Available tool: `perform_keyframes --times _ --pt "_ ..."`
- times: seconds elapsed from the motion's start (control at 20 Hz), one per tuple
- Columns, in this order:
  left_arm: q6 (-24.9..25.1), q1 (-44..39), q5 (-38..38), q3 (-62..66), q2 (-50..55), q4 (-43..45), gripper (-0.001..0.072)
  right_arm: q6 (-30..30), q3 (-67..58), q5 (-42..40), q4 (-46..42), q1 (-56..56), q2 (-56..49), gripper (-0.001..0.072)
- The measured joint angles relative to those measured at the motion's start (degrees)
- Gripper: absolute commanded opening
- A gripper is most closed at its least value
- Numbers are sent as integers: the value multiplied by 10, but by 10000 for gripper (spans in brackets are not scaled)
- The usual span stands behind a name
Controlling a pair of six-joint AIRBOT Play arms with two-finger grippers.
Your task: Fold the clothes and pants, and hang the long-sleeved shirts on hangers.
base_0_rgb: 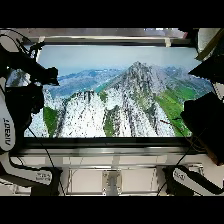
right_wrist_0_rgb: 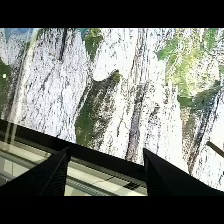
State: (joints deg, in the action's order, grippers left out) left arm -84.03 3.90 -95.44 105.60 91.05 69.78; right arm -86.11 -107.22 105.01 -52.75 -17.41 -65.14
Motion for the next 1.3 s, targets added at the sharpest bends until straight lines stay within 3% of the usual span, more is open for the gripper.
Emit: perform_keyframes --times 0.8,0.85,0.9,0.95,1.0,1.15,1.3 --pt "0 0 3 -1 1 0 42 17 0 -5 -26 2 0 511" --pt "5 0 8 -1 4 1 132 18 0 -9 -27 2 0 511" --pt "13 1 10 -1 8 7 329 18 0 -14 -27 2 0 511" --pt "19 3 12 -1 14 20 639 19 0 -20 -27 2 0 511" --pt "21 8 14 -1 21 47 690 19 0 -26 -27 2 0 511" --pt "2 47 21 -1 52 146 692 19 0 -33 -27 2 0 511" --pt "-2 128 40 -11 69 165 692 19 0 -38 -27 2 0 511"
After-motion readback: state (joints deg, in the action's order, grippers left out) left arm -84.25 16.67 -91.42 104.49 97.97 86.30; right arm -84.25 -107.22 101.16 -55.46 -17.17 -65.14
